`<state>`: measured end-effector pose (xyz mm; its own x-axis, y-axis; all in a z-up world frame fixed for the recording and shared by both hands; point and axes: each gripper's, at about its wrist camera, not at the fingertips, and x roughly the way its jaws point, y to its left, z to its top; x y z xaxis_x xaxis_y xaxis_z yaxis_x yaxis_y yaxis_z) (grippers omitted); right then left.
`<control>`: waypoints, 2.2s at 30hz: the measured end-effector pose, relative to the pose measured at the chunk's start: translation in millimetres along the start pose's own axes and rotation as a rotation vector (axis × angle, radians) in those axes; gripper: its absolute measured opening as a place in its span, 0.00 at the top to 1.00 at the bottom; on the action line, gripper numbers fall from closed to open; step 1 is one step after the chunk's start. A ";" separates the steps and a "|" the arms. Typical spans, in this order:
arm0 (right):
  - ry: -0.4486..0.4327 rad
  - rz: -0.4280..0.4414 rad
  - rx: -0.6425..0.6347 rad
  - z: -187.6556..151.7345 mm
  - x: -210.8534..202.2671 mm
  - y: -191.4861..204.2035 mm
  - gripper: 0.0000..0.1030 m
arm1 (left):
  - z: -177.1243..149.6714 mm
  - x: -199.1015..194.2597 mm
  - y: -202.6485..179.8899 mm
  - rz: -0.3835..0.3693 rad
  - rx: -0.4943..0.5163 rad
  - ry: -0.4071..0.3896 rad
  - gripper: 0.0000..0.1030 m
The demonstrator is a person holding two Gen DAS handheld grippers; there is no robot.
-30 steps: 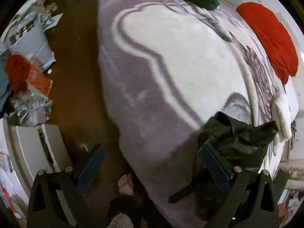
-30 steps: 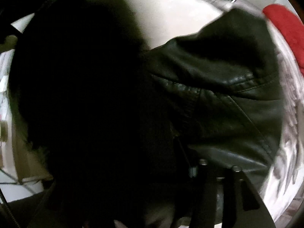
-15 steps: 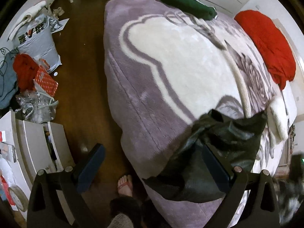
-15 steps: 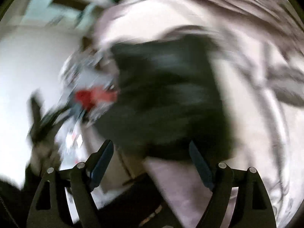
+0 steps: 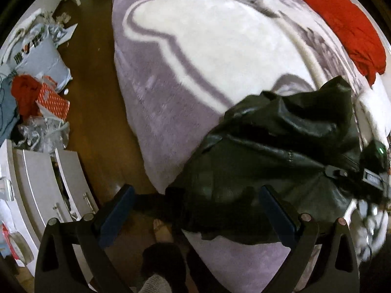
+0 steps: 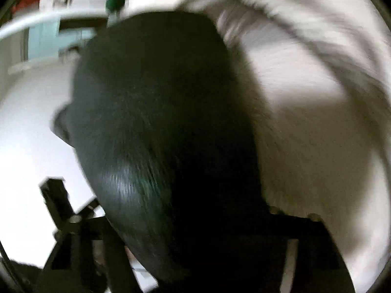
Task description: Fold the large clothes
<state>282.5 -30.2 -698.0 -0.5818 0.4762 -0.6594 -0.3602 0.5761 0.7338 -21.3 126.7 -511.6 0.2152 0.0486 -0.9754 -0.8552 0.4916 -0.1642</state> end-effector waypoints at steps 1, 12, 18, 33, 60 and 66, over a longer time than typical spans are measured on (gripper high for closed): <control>-0.053 0.017 0.028 -9.3 -9.2 1.9 0.42 | 2.4 -4.7 -6.5 0.007 0.015 -0.016 0.00; -0.456 -0.028 0.489 -124.8 -84.4 -100.1 0.25 | -12.1 7.4 -104.6 -0.161 0.097 0.017 0.00; -0.400 -0.071 0.535 -152.5 -114.4 -122.4 0.24 | -22.2 52.7 -161.2 -0.329 0.018 0.168 0.00; -0.372 -0.488 0.062 -35.5 -253.9 -21.7 0.53 | -37.7 57.0 -152.4 -0.446 -0.140 0.068 0.78; -0.271 -0.503 0.108 32.0 -199.9 -23.3 0.53 | -43.8 54.1 -121.2 -0.287 -0.058 0.072 0.18; -0.256 -0.459 0.099 38.9 -217.8 -11.8 0.53 | -38.8 52.5 -124.3 -0.309 -0.074 0.086 0.18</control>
<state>441.9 -114.8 -569.4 -0.1800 0.3001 -0.9368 -0.4580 0.8172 0.3498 78.0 34.4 -548.1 0.4317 -0.1685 -0.8861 -0.7882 0.4072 -0.4614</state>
